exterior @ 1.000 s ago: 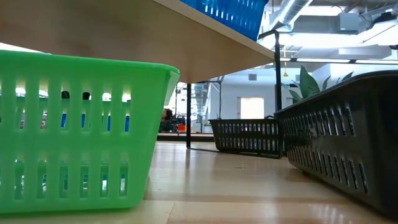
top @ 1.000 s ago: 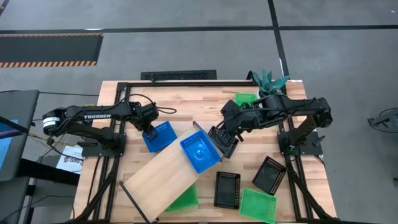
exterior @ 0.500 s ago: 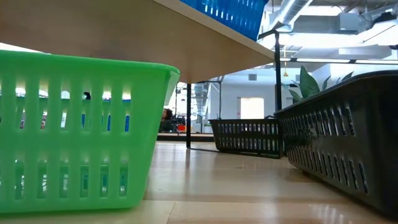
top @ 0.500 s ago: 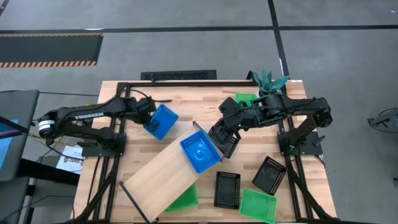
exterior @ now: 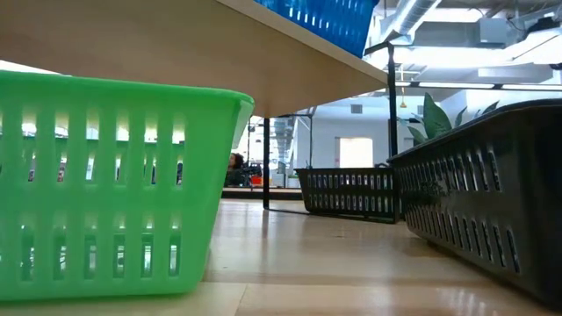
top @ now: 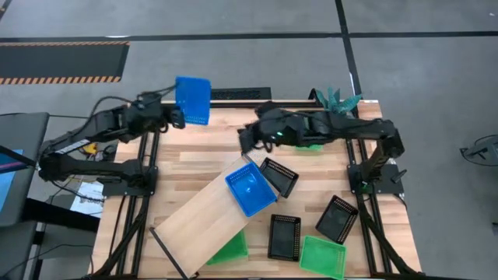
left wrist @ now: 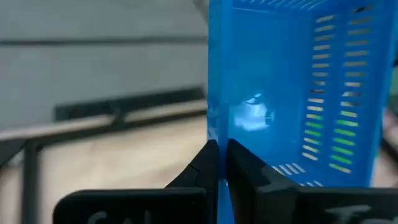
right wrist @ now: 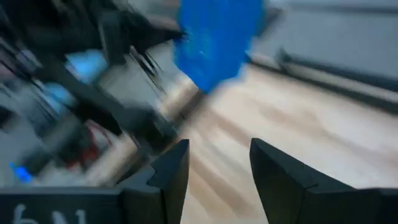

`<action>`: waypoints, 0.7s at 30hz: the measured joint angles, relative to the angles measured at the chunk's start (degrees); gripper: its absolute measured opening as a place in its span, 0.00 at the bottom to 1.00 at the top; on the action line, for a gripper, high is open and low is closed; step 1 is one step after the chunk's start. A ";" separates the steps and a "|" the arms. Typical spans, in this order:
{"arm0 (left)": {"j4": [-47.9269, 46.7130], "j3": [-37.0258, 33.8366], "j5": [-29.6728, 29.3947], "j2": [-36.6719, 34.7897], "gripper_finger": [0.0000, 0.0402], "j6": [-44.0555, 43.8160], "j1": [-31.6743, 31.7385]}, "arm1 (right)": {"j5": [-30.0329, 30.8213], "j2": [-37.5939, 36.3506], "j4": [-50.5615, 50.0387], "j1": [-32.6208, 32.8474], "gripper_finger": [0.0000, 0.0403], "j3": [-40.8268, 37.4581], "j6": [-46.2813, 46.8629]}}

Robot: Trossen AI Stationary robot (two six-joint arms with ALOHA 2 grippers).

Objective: Stack baskets on shelf by color
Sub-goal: Stack the blue bin on the blue bin on the shelf

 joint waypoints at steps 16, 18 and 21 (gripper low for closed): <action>3.93 1.71 -9.28 5.14 0.00 -0.54 -9.08 | -1.37 9.76 20.06 -4.84 0.44 0.07 -11.77; 3.78 1.71 -9.78 5.90 0.00 -0.52 -9.99 | -1.23 9.82 19.57 -5.06 0.43 -0.01 -11.78; 3.77 1.71 -10.80 6.37 0.00 -0.45 -11.16 | -1.09 9.71 19.01 -5.46 0.42 0.07 -11.87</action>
